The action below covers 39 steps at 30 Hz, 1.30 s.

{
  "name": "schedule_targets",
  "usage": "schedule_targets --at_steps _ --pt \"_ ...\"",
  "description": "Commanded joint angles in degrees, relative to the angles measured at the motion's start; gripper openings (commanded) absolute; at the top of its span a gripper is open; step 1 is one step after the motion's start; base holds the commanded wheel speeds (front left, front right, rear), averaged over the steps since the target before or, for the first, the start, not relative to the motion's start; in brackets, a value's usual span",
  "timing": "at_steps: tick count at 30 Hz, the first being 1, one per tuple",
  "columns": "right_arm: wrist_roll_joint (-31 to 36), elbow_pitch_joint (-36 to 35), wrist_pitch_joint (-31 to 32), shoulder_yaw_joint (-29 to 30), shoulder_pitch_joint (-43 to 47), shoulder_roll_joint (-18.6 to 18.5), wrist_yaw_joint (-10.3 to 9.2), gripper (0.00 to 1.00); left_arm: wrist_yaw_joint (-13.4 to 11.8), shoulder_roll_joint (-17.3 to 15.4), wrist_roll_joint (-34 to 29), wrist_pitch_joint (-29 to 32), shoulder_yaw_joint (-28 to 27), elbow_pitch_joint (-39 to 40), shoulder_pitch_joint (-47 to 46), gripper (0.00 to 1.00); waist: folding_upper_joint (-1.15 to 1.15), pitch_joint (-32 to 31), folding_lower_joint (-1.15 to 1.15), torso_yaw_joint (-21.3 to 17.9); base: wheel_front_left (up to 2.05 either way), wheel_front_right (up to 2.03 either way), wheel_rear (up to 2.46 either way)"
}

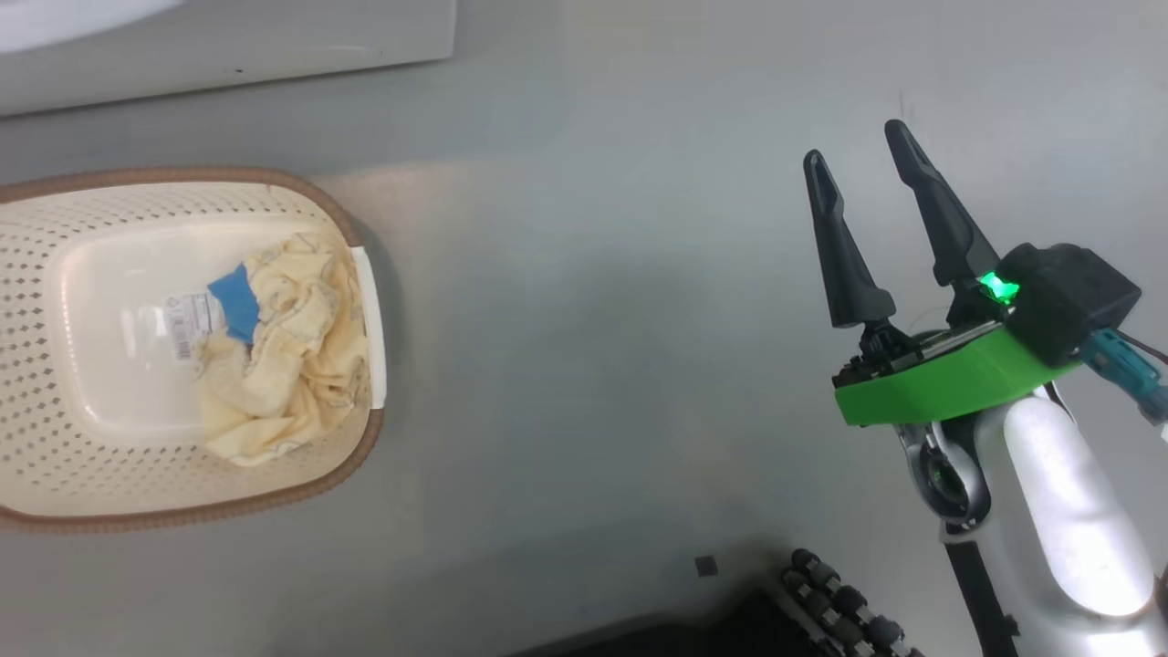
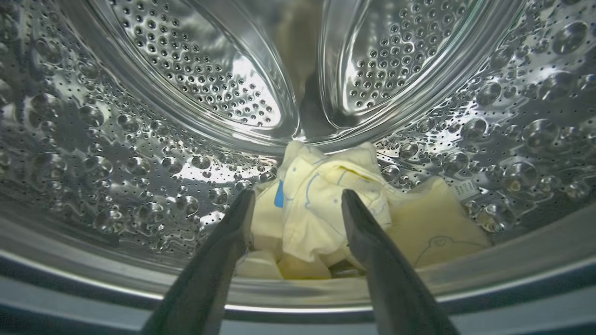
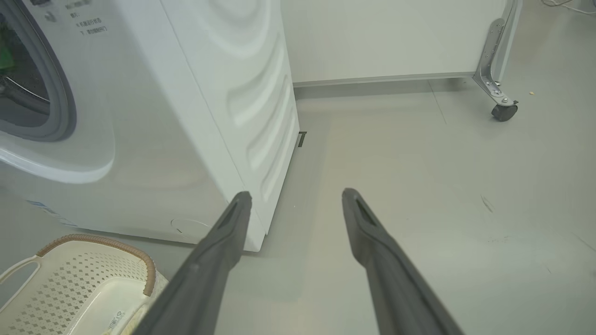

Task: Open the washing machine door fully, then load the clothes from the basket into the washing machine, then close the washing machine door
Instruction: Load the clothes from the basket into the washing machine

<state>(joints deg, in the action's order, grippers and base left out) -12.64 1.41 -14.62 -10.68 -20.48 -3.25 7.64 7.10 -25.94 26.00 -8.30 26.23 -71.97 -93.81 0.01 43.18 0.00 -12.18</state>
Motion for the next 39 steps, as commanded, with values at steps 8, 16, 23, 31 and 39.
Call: schedule_targets --at_steps 8,16,23,31,39 --pt "0.6 -0.67 -0.38 1.03 3.93 -1.79 -0.15 1.0 0.36 -0.72 5.08 -2.1 1.26 3.65 9.32 1.0 -0.01 -10.68 0.0 5.02 0.0 0.0 0.0" --pt "0.58 0.03 -0.38 3.13 8.63 -3.28 -0.15 1.0 0.37 -2.71 13.83 -1.54 6.02 14.03 24.43 1.0 -0.01 -21.06 0.0 8.73 0.0 0.0 0.0" --pt "0.33 0.4 -0.38 3.45 12.24 -3.59 -0.15 1.0 0.38 -6.76 19.84 -4.26 7.04 23.88 37.79 1.0 -0.01 -28.89 0.0 10.64 0.0 0.0 0.0" --pt "-0.03 -0.03 -0.38 4.71 16.95 -4.1 -0.15 1.0 -3.74 -10.86 20.45 -6.46 4.61 36.86 54.28 1.0 -0.01 -34.96 0.0 11.91 0.0 0.0 0.0" --pt "-0.49 -0.75 -0.38 4.59 19.64 -3.35 -0.15 1.0 -12.66 -10.28 18.5 -6.68 -3.33 55.76 72.53 1.0 -0.01 -39.27 0.0 11.79 0.0 0.0 0.0"
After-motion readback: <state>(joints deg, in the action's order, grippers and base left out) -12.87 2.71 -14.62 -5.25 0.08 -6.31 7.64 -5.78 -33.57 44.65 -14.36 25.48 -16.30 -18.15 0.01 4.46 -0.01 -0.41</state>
